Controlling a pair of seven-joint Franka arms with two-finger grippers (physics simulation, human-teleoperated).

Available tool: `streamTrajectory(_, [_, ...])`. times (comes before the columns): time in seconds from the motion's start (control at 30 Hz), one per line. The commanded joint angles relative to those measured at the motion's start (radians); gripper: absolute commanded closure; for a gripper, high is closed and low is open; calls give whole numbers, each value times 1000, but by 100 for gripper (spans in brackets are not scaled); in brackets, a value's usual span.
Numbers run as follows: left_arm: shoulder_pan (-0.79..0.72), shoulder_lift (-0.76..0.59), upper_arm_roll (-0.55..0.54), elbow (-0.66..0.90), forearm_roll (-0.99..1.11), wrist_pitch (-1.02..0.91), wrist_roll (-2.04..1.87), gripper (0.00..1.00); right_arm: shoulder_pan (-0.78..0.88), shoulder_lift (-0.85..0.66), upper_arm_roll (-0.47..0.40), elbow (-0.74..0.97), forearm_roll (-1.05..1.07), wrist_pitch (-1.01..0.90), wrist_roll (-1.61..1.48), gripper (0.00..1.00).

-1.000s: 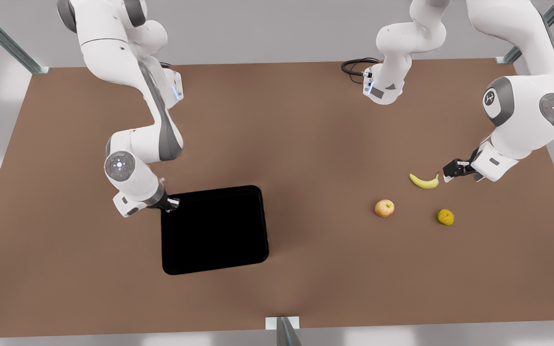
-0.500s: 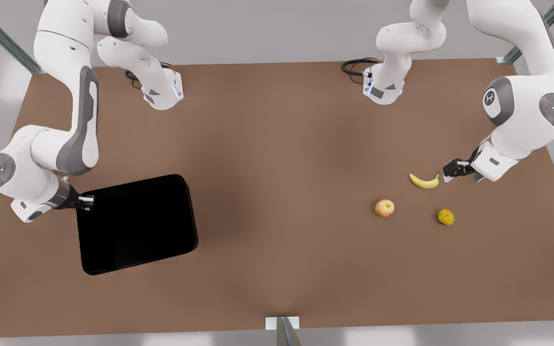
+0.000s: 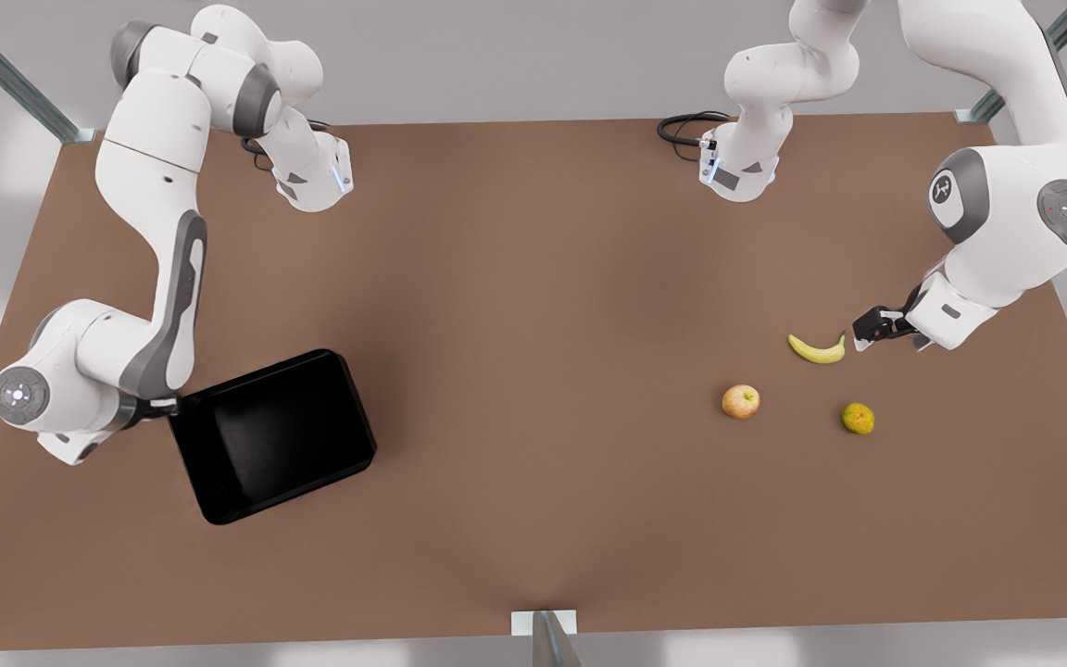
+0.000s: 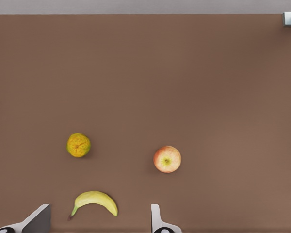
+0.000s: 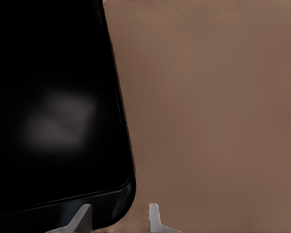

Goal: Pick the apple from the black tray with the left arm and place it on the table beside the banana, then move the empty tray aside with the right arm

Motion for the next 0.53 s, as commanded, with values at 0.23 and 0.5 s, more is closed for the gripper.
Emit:
streamTrajectory(0.23, [-1,1,-2,4,6,0,3,0,-324,-104,645,343,-209,-221,199,0])
streamTrajectory(0.5, [-16,30,-2,45,11,1,3,0,-310,-115,648,343,-210,-212,241,0])
